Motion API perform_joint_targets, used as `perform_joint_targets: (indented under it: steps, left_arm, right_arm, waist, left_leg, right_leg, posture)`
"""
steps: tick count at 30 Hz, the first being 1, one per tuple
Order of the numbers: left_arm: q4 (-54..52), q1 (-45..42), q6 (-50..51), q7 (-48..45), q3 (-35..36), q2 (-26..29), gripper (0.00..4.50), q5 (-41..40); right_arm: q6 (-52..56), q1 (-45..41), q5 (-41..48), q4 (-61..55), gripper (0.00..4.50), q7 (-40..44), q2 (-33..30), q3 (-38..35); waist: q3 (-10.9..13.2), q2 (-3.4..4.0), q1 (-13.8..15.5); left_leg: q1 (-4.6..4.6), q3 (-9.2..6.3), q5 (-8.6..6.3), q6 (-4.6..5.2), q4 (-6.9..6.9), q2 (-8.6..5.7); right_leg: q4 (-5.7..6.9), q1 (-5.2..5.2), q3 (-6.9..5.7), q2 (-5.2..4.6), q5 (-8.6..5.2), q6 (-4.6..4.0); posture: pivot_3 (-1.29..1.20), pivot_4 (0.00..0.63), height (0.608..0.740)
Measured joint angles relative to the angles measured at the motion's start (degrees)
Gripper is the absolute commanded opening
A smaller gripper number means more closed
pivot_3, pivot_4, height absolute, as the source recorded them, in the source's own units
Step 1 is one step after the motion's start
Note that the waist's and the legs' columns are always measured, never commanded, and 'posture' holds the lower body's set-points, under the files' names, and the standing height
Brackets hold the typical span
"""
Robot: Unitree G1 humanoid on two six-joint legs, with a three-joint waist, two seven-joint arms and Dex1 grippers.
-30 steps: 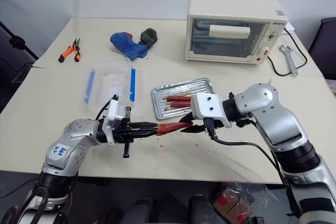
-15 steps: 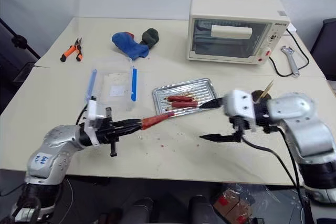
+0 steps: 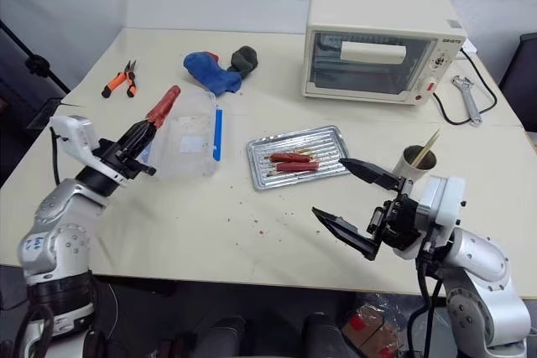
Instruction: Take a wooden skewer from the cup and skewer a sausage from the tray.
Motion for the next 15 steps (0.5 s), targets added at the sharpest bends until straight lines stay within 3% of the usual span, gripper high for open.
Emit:
perform_joint_targets:
  steps: [3,13,15]
  left_arm:
    - [4.68,-3.31,0.21,4.12,-1.15,-0.89,0.00,2.86]
    - [6.29,-5.00,-1.81,-0.39,-3.45,-0.31,2.90,3.18]
    - [5.04,-3.02,-1.82,-4.61,-3.77,2.23,2.90,2.51]
  right_arm:
    - [-3.14,-2.66,-2.18,1.37,4.49,-0.53,0.12,1.54]
    - [-5.35,-3.58,-4.37,5.34,4.50,0.50,-3.38,3.53]
    - [-4.98,-3.47,-4.34,5.43,4.50,0.45,-4.19,3.57]
  waist:
    - [0.00,-0.01,-0.05]
    - [-0.01,-0.03,-0.12]
    - [-0.01,-0.03,-0.32]
  left_leg:
    - [0.00,0.01,0.01,-0.02,0.00,0.01]
    - [-0.02,0.02,0.01,-0.02,-0.04,0.02]
    - [-0.01,0.03,0.01,-0.04,-0.06,0.04]
  right_leg:
    - [0.00,-0.02,-0.01,0.04,0.00,0.00]
    - [-0.04,-0.03,0.00,0.02,0.00,0.00]
    - [-0.04,-0.03,0.00,0.03,0.00,0.00]
  posture:
    - [0.00,0.150,0.740]
    - [0.00,0.150,0.740]
    - [0.00,0.150,0.740]
